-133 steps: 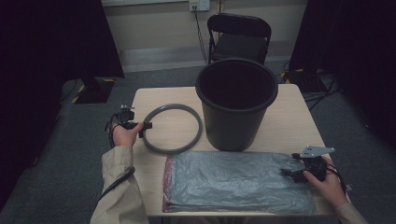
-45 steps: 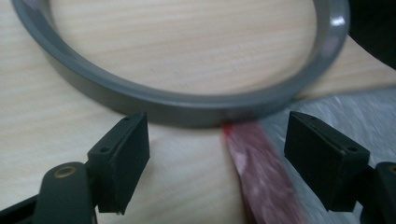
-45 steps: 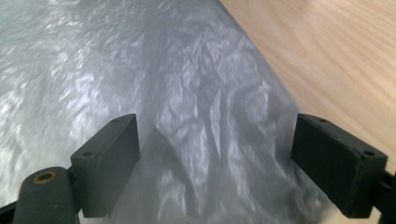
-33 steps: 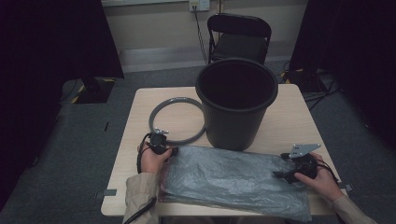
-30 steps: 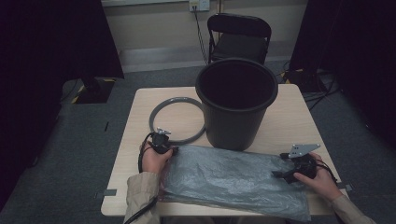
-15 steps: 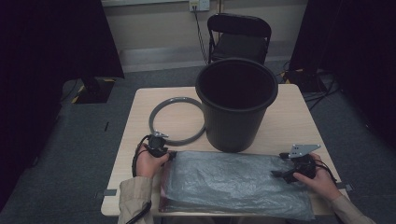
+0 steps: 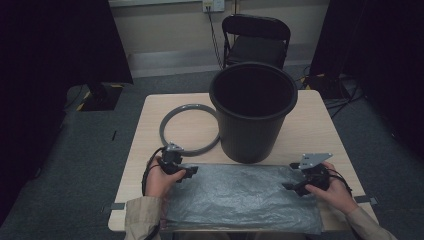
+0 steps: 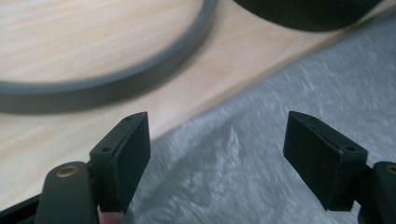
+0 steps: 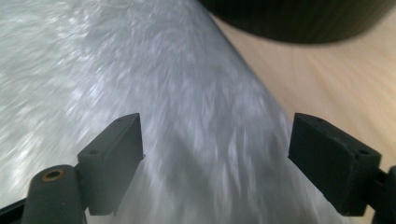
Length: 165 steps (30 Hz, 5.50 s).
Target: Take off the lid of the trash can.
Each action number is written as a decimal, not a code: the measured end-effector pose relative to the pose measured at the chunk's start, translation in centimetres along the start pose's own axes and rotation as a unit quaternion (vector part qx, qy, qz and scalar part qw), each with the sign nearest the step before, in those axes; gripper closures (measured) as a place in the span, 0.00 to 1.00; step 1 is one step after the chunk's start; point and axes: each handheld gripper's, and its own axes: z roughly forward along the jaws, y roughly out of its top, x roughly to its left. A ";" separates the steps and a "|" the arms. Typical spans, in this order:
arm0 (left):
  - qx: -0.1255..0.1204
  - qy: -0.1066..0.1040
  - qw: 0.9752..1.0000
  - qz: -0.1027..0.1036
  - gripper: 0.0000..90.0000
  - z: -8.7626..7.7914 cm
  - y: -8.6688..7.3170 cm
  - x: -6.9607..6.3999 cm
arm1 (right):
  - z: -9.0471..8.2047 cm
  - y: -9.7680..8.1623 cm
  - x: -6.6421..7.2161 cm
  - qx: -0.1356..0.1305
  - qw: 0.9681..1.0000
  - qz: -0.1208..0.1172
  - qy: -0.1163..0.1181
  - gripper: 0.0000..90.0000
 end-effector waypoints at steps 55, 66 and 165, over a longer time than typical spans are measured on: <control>0.035 -0.068 0.991 0.107 0.20 3.1 -0.6 -5.7 | 0.7 -1.3 0.6 0.001 0.996 0.064 -0.054 0.18; 0.034 -0.068 0.982 0.172 0.05 5.2 -0.2 -7.6 | 0.0 -2.9 -0.1 -0.021 0.995 0.078 -0.060 0.18; 0.042 -0.062 0.989 0.125 1.00 -16.6 14.6 -5.6 | 0.0 -3.0 -0.2 -0.022 0.994 0.082 -0.068 0.18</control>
